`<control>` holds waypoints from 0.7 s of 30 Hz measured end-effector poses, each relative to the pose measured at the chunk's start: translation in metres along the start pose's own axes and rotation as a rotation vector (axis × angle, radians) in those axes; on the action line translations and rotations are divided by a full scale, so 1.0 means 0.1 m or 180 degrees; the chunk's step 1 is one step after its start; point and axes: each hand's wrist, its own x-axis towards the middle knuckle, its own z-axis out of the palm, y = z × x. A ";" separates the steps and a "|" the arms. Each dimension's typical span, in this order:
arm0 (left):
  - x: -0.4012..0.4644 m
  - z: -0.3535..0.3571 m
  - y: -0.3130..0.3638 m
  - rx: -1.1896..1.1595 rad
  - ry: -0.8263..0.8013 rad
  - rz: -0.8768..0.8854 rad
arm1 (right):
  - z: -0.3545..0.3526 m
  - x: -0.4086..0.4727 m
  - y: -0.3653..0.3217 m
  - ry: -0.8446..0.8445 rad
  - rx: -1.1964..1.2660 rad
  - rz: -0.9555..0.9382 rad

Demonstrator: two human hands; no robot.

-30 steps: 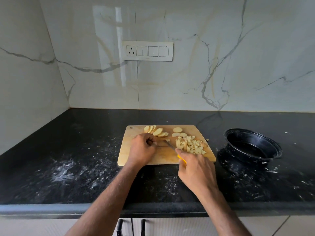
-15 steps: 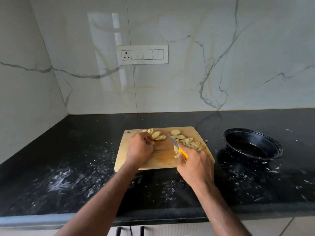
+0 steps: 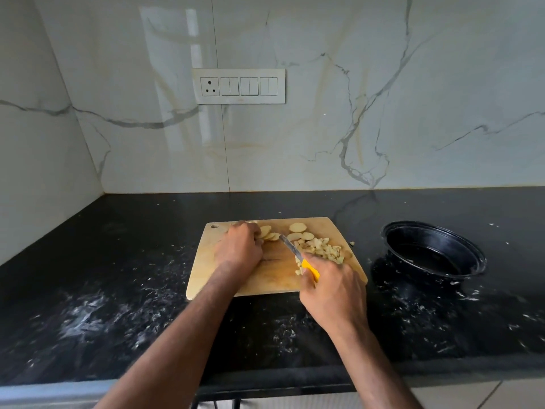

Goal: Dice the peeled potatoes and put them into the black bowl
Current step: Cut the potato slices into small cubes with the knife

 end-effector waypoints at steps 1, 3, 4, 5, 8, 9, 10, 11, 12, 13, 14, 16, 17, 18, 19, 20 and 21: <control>0.01 0.00 0.00 -0.0030 0.0004 0.0002 | 0.00 0.00 0.00 -0.0002 -0.0007 -0.0005; 0.01 0.00 -0.01 -0.0053 0.0024 0.0061 | 0.00 0.00 0.00 0.0005 -0.0006 -0.0027; 0.00 0.00 -0.01 -0.0043 0.0034 0.0101 | 0.00 -0.01 0.00 0.0015 0.0000 -0.0038; 0.00 0.00 0.00 -0.0020 0.0043 0.0140 | 0.00 -0.01 0.00 0.0019 0.0004 -0.0043; 0.01 -0.01 0.01 0.0133 0.0042 0.0241 | 0.01 0.00 0.00 0.0017 0.0009 -0.0055; 0.02 -0.02 0.02 0.0181 0.0021 0.0263 | 0.01 0.00 0.00 0.0012 0.0021 -0.0052; 0.03 -0.02 0.03 0.0223 -0.0002 0.0286 | 0.01 0.00 0.00 0.0004 0.0041 -0.0046; 0.04 -0.03 0.03 0.0257 -0.0016 0.0314 | 0.01 0.00 0.00 -0.0006 0.0058 -0.0038; 0.05 -0.03 0.04 0.0294 -0.0027 0.0340 | 0.01 0.00 0.00 -0.0011 0.0072 -0.0037; 0.06 -0.03 0.04 0.0336 -0.0027 0.0366 | 0.02 0.01 0.00 -0.0013 0.0081 -0.0039; 0.06 -0.03 0.05 0.0387 -0.0031 0.0391 | 0.02 0.01 0.00 -0.0011 0.0091 -0.0042; 0.05 -0.02 0.04 0.0525 -0.0042 0.0473 | 0.01 0.01 0.00 -0.0012 0.0098 -0.0040; 0.04 -0.03 0.04 0.0607 -0.0030 0.0530 | 0.01 0.01 0.01 -0.0011 0.0101 -0.0035; 0.03 -0.03 0.04 0.0665 0.0003 0.0577 | 0.00 0.01 0.01 -0.0008 0.0111 -0.0032; 0.03 -0.04 0.03 0.0674 0.0057 0.0601 | 0.00 0.00 0.01 -0.0003 0.0122 -0.0030; 0.03 -0.06 0.02 0.0636 0.0125 0.0590 | 0.00 0.00 0.01 0.0000 0.0132 -0.0029; 0.03 -0.07 0.01 0.0549 0.0206 0.0547 | 0.00 0.00 0.01 -0.0001 0.0139 -0.0025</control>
